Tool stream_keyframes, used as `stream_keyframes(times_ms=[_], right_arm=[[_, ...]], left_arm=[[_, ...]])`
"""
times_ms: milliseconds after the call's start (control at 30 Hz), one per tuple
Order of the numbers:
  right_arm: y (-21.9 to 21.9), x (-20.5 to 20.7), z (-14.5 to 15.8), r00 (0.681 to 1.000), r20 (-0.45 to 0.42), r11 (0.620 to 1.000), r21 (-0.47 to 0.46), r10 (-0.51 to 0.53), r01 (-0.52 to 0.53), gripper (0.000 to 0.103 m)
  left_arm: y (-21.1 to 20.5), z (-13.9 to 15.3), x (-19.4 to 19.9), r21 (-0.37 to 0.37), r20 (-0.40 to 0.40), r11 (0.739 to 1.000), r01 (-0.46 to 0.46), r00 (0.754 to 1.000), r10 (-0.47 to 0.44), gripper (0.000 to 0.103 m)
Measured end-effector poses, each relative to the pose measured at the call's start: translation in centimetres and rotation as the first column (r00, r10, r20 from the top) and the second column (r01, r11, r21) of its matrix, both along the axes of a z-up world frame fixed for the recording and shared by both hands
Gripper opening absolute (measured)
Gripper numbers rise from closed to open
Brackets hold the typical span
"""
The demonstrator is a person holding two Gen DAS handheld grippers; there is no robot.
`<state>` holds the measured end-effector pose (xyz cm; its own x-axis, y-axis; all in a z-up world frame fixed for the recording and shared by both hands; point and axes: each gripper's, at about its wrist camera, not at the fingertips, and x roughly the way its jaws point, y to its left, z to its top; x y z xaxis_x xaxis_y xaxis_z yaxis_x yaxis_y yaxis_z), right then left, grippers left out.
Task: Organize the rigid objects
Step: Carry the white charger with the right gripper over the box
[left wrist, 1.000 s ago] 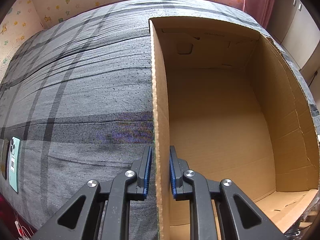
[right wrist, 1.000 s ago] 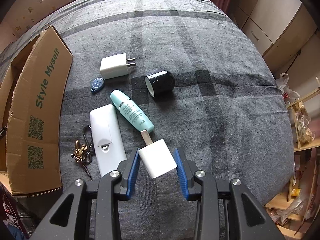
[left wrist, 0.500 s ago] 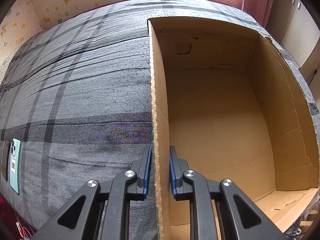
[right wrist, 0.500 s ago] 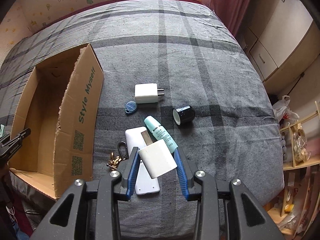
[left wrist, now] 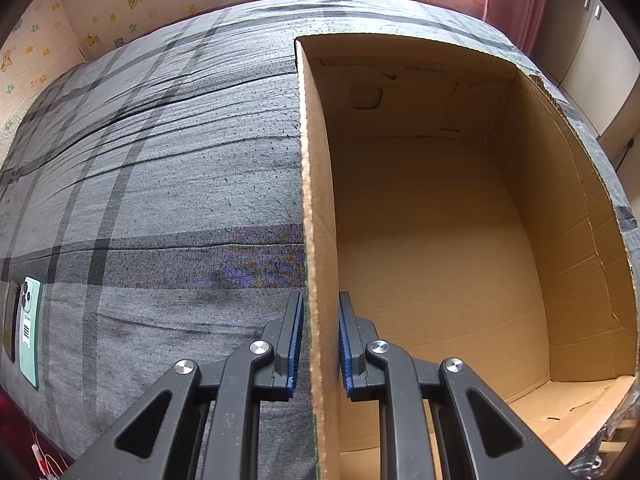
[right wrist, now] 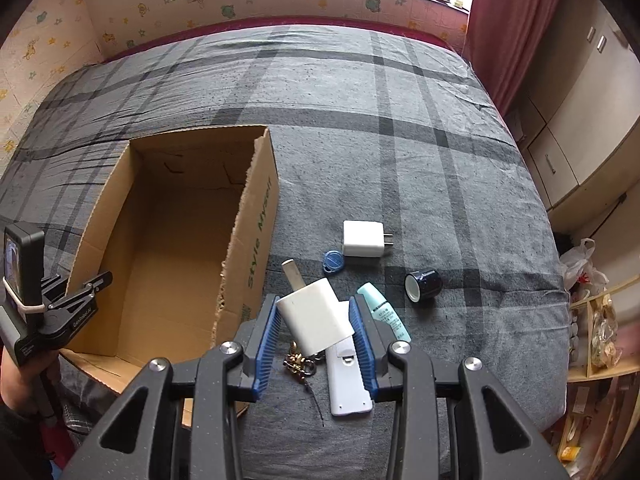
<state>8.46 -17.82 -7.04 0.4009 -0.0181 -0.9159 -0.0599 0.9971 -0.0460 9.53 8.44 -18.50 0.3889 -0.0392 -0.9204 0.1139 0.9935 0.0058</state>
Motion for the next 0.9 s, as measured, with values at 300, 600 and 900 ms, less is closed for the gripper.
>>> stream_keyframes(times_ms=[300,600,900], right_arm=[[4.7,1.4,-0.2,0.995,-0.003,0.995,0.011,0.100,-0.100,0.038],[8.9,2.5,-1.7,0.984,-0.023,0.984,0.043,0.176,-0.175,0.038],[12.2,3.8,-4.4,0.975,-0.061,0.974,0.083,0.215,-0.209,0.038]], left_arm=[[0.1,-0.1,0.0,-0.007,-0.002,1.000,-0.001,1.000,0.001,0.018],[0.1,-0.1,0.0,-0.004,-0.002,1.000,-0.002,1.000,0.002,0.018],[0.0,-0.1,0.0,0.002,-0.001,1.000,0.000,1.000,0.000,0.018]])
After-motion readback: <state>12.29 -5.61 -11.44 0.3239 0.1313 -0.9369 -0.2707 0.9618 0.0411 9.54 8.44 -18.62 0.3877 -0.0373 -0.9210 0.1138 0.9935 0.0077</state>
